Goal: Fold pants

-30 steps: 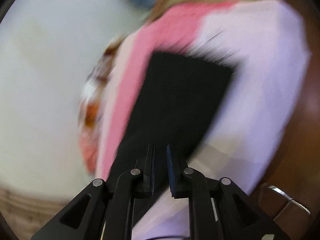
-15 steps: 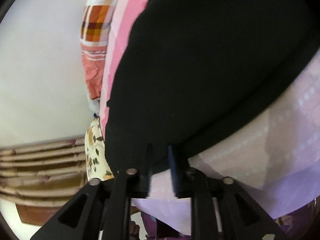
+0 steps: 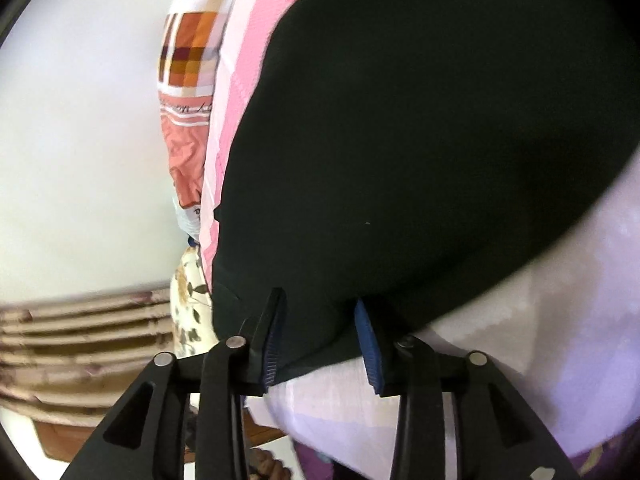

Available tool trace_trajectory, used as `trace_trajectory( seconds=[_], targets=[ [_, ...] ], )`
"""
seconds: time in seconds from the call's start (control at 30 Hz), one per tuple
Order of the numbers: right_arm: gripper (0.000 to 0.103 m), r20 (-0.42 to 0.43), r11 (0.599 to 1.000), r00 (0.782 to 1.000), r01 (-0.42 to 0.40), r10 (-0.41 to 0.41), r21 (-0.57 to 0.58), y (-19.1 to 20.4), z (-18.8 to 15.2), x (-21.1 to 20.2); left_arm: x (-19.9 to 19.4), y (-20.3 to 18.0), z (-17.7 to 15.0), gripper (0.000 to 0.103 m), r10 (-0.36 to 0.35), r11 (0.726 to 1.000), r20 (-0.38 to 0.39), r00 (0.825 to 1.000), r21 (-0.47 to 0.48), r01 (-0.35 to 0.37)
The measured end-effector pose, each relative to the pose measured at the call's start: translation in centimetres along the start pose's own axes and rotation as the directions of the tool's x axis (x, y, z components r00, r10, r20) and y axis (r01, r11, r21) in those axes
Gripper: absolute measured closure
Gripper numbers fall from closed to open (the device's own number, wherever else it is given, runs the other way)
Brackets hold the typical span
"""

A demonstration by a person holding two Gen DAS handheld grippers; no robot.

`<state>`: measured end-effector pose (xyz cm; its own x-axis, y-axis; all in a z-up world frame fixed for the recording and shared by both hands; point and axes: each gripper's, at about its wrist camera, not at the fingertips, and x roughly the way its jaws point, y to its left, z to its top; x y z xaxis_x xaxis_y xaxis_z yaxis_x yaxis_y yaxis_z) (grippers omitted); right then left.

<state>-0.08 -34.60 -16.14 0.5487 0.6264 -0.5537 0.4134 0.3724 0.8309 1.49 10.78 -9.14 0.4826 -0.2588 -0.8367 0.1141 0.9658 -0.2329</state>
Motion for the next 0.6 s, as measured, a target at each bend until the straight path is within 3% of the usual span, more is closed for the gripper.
trace_trajectory(
  seconds=[0.03,0.07,0.23,0.3,0.43,0.6],
  targets=[
    [0.094,0.001,1.0,1.0,0.018,-0.018,-0.009,0.2,0.1,0.2,0.1,0.0,0.0,0.016,0.003,1.0,-0.001,1.0,0.004,-0.003],
    [0.096,-0.003,0.999,1.0,0.03,-0.03,-0.01,-0.1,0.2,0.2,0.1,0.0,0.0,0.016,0.006,1.0,-0.003,1.0,0.009,-0.006],
    [0.098,-0.027,0.998,0.998,0.049,-0.05,-0.046,0.2,-0.3,-0.3,-0.4,0.4,0.4,0.016,0.046,0.999,-0.002,0.999,0.024,-0.046],
    [0.099,-0.041,0.996,0.997,0.068,-0.071,-0.064,0.6,-0.7,-0.5,-1.0,1.1,0.7,0.016,0.022,1.0,0.009,1.0,-0.002,-0.022],
    [0.101,-0.082,0.994,0.992,0.094,-0.099,-0.062,0.2,-1.2,-0.2,-1.6,2.2,1.2,0.016,0.051,0.998,0.028,0.998,-0.049,-0.05],
    [0.1,-0.098,0.997,0.993,0.065,-0.069,-0.048,0.0,-1.0,-0.1,-1.7,3.1,1.1,0.016,0.027,0.995,0.013,1.0,-0.101,-0.026]
  ],
)
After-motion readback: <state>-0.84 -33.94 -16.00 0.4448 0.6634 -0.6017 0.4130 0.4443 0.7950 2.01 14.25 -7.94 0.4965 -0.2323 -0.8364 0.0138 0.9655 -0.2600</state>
